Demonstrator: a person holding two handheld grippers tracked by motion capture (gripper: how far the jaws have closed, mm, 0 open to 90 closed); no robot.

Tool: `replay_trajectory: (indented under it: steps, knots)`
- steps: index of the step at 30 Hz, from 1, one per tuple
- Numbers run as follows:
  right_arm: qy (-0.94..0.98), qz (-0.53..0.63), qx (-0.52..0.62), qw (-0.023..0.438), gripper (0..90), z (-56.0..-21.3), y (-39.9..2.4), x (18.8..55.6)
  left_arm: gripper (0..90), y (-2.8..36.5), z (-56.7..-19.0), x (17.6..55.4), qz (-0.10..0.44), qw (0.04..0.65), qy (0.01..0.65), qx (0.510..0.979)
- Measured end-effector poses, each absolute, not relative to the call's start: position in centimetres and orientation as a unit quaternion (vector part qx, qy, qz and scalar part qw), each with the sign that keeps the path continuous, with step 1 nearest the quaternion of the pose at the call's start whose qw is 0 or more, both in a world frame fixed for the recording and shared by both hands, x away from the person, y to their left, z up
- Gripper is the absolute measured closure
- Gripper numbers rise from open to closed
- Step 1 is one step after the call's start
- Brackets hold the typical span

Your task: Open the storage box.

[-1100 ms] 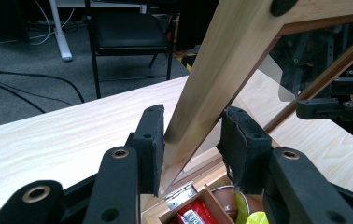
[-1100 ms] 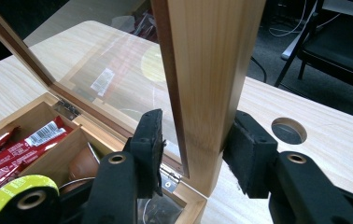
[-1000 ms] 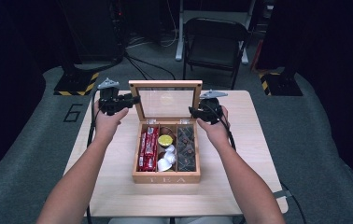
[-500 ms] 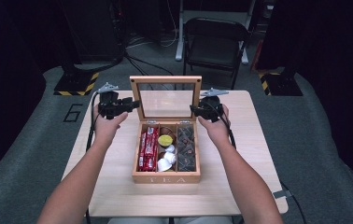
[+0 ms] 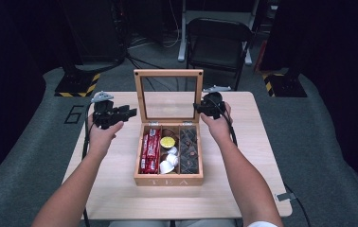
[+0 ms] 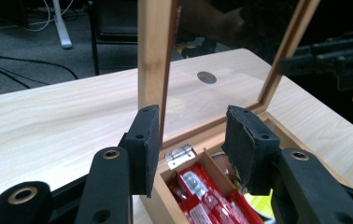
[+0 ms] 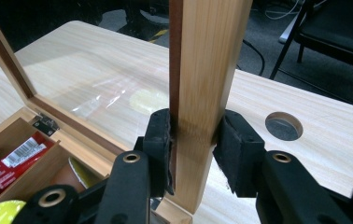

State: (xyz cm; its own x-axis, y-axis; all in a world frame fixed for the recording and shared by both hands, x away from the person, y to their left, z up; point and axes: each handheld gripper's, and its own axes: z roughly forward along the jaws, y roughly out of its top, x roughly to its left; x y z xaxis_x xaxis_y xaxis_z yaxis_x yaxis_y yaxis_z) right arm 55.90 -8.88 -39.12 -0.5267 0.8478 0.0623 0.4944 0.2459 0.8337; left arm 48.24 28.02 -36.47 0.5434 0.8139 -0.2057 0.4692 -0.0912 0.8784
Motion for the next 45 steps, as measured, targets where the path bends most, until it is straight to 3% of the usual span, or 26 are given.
replay_trajectory:
  steps: [28,37,45]
  knots:
    - [0.747,0.421,0.478,0.19,64.3,-39.3,-8.5,57.4,55.0,28.0,-38.8,45.6,0.166,0.503,0.446,0.722]
    - [0.755,0.413,0.471,0.195,50.9,-39.4,-8.4,56.5,53.7,28.4,-38.4,44.7,0.163,0.51,0.452,0.714]
    - [0.772,0.414,0.443,0.191,47.9,-40.2,-8.6,54.0,53.7,28.7,-39.0,43.7,0.169,0.513,0.458,0.706]
